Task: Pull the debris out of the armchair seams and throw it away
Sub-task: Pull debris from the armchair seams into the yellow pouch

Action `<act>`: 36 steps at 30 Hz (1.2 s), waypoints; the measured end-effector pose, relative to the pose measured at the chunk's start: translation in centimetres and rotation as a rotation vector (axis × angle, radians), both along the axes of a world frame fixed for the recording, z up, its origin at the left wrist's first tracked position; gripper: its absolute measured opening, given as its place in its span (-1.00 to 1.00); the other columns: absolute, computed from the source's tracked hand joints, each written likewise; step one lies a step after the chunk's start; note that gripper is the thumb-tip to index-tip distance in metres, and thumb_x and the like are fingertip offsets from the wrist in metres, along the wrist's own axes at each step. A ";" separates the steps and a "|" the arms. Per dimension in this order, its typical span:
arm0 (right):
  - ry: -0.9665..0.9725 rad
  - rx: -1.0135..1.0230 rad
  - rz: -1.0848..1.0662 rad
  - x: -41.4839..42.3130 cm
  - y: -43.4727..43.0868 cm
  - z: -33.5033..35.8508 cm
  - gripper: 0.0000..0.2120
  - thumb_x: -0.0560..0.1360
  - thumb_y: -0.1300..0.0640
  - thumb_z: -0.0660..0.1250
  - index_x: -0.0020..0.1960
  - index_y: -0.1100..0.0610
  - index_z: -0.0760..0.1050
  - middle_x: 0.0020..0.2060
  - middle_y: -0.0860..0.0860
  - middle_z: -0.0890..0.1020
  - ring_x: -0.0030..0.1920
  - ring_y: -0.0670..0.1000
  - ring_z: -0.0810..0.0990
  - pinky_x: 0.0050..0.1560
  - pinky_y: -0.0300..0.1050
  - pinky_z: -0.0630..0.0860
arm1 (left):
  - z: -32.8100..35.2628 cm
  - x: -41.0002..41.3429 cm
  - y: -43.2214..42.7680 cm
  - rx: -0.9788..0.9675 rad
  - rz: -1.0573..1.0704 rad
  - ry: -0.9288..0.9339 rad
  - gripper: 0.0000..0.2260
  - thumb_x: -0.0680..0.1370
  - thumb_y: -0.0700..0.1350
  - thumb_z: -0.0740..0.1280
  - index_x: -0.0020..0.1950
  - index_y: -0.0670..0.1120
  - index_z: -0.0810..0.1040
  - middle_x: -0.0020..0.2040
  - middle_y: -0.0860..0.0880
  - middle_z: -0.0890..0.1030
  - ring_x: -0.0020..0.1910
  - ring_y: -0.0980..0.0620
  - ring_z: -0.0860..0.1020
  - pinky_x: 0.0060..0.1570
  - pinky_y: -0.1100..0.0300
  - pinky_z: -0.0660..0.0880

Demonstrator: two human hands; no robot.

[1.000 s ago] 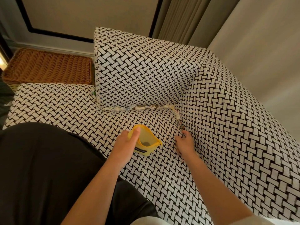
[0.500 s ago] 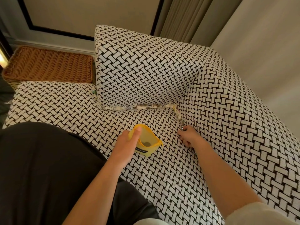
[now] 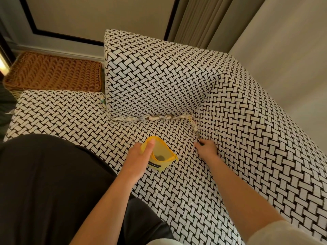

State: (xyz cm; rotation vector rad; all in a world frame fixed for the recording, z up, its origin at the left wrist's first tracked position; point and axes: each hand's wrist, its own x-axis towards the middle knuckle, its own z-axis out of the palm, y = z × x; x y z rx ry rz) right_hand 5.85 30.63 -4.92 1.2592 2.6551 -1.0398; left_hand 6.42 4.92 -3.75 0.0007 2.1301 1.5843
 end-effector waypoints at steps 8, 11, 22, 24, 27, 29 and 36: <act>0.398 -0.040 0.139 2.5 -4.6 0.4 -0.84 0.56 0.14 0.24 -0.14 0.07 0.56 -0.50 -0.08 0.41 -0.53 -0.14 0.27 -0.51 -0.26 0.21 | 0.5 0.7 0.0 -0.051 -0.022 0.049 -0.50 0.48 0.37 -0.02 0.13 0.01 0.34 0.10 -0.06 0.44 0.00 0.05 0.47 -0.07 0.15 0.44; 0.560 -0.247 0.214 3.5 -7.9 3.5 -0.82 0.54 0.17 0.28 -0.23 0.06 0.53 -0.49 -0.09 0.41 -0.49 -0.15 0.31 -0.49 -0.31 0.28 | 0.5 1.0 0.0 -0.042 -0.008 0.074 -0.53 0.47 0.38 -0.01 0.07 0.05 0.36 0.09 -0.05 0.45 -0.03 0.07 0.48 0.00 0.07 0.50; 0.418 -0.041 0.244 5.9 -7.5 3.7 -0.79 0.59 0.20 0.15 0.15 0.14 0.51 -0.36 -0.13 0.46 -0.52 -0.17 0.30 -0.49 -0.38 0.28 | 0.3 1.6 0.1 -0.055 -0.012 0.023 -0.55 0.42 0.41 0.00 0.07 0.10 0.27 0.10 -0.06 0.40 0.04 -0.02 0.49 0.10 -0.05 0.52; 0.235 -0.004 0.195 6.3 -5.3 2.2 -0.73 0.59 0.19 0.14 0.27 0.13 0.43 -0.40 -0.09 0.43 -0.51 -0.14 0.28 -0.51 -0.29 0.28 | 0.3 1.6 0.2 -0.058 0.001 0.022 -0.61 0.46 0.36 0.02 0.05 0.09 0.25 0.08 -0.04 0.38 0.02 -0.02 0.49 0.09 -0.06 0.52; 0.027 0.027 0.170 6.5 -2.8 1.2 -0.62 0.59 0.16 0.15 0.40 0.08 0.27 -0.40 -0.07 0.40 -0.48 -0.09 0.32 -0.48 -0.23 0.30 | 0.3 1.4 0.3 -0.063 0.001 0.015 -0.55 0.48 0.35 0.02 0.12 0.03 0.32 0.07 -0.04 0.37 0.01 -0.01 0.49 0.08 -0.06 0.53; -0.017 0.037 0.171 5.8 -2.0 1.3 -0.58 0.58 0.16 0.16 0.42 0.07 0.23 -0.31 -0.08 0.44 -0.41 -0.08 0.40 -0.43 -0.23 0.36 | 0.2 1.4 0.3 -0.056 0.012 0.014 -0.45 0.49 0.34 0.03 0.23 -0.05 0.34 0.06 -0.02 0.35 0.01 -0.01 0.47 0.10 -0.07 0.52; -0.184 -0.036 0.129 3.3 -0.7 1.6 -0.60 0.56 0.10 0.18 0.39 0.08 0.26 -0.12 0.00 0.50 -0.20 0.00 0.51 -0.20 -0.11 0.47 | 0.3 1.4 0.3 -0.048 0.018 0.017 -0.56 0.51 0.31 0.04 0.14 0.00 0.34 0.03 -0.01 0.38 -0.01 -0.02 0.49 0.08 -0.07 0.53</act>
